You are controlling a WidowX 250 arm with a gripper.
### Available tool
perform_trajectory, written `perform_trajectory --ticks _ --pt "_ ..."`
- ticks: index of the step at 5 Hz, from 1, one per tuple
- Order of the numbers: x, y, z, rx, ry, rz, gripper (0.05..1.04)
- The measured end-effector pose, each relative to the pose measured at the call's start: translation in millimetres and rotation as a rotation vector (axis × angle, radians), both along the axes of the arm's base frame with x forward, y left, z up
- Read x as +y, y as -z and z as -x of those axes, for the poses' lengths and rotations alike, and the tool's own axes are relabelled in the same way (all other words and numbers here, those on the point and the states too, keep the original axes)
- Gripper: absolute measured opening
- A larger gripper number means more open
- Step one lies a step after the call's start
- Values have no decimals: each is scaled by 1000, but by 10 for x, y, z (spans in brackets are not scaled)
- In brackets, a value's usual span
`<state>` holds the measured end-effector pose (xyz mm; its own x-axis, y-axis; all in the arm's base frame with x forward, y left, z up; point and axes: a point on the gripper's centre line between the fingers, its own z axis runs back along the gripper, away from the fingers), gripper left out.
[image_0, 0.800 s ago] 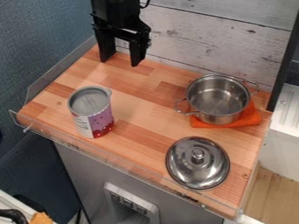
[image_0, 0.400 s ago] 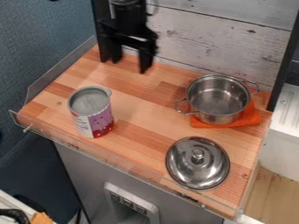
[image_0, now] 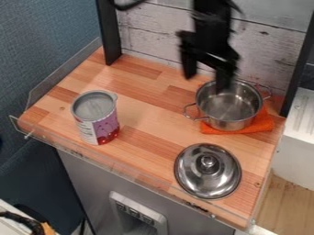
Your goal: Move the silver pot to the upper right of table
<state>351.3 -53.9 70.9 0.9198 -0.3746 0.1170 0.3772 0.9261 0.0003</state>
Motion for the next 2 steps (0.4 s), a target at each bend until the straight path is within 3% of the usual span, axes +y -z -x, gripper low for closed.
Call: perform_trajectory --ticks 1,2 --pt "-318 171 -23 12 85 -44 999" --pt "-477 429 -19 69 134 -88 999"
